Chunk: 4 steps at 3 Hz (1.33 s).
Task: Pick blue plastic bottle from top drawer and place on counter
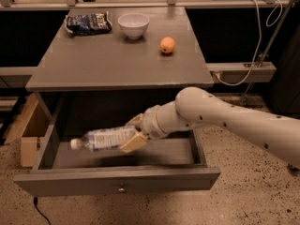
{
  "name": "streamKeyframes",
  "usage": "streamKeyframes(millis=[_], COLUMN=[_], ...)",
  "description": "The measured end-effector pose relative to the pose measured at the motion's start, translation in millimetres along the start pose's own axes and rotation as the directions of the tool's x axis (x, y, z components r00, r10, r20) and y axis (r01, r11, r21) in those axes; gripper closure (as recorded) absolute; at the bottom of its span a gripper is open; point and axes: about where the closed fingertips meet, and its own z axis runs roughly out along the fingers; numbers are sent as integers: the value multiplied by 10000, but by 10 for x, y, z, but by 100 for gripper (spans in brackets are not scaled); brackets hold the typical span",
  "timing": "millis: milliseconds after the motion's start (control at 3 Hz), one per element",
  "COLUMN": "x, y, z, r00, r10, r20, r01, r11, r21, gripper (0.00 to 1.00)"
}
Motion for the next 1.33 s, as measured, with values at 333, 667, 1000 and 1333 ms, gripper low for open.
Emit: streamKeyframes(millis=[333, 667, 1000, 1333], x=[23, 22, -143, -379], y=[-22, -22, -85, -276], z=[-255, -255, -418, -782], r00=[9978, 9978, 9996, 9999], r10=[81, 81, -38, -13], r20=[664, 663, 272, -114], r01=[-66, -65, 35, 21], r11=[9997, 9997, 9999, 9976], r21=[-235, -235, 118, 687], gripper=[100, 100, 100, 100])
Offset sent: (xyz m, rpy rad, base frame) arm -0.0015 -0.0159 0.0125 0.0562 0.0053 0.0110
